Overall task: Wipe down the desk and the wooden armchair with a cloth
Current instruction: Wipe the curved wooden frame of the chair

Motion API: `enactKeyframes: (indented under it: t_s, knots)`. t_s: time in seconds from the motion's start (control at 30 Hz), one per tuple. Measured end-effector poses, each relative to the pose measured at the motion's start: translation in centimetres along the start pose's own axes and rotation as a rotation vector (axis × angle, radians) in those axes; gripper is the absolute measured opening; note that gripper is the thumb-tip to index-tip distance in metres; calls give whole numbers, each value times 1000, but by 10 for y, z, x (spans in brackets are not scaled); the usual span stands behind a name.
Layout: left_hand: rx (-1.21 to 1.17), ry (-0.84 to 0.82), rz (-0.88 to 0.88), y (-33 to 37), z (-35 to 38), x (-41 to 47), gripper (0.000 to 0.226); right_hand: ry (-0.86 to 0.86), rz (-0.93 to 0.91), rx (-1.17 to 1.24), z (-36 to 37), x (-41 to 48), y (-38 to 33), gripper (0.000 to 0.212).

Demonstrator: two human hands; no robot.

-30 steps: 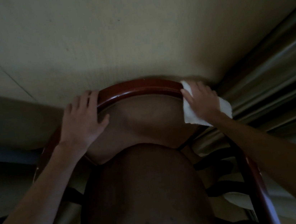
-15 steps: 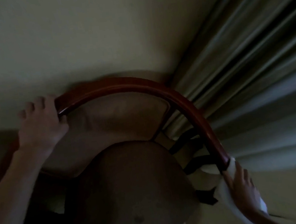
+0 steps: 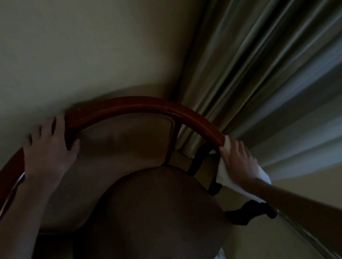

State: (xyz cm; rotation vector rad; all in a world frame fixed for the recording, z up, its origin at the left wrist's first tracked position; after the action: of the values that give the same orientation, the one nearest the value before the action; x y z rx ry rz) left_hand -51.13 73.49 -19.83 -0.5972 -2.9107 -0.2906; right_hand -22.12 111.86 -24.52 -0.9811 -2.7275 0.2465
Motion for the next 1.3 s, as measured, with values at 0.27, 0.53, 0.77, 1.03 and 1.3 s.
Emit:
enactKeyframes:
  t_s: [0.27,0.53,0.77,1.03,1.3]
  knots:
    - [44,59,0,5,3,7,65,-15,-261,-235,21,87,-103,64]
    - [-22,23,-77,5,6,15,56,-94,-3,23,3,-1,10,72]
    - [-36,70,-14,13,0,16,55,-76,50,-61,-11,-47,35,63]
    - [-61,-19,-72,9,-2,7,66,-58,-184,-199,9,79,-114,62]
    - [-110,-59,-22,8,-4,3,69,-136,-328,-89,20,99,-139,72]
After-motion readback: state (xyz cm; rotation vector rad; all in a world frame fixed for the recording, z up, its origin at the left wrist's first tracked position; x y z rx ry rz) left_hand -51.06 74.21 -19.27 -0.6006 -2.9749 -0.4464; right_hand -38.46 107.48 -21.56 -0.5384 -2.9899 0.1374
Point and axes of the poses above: each hand's wrist, its own x-axis towards the middle knuckle, its own z-axis out of the palm, y = z × x, the point moved 9 cm from there along x, towards the middle knuckle, and after that the axes turned 8 degrees about y, right-handed, at the moved point
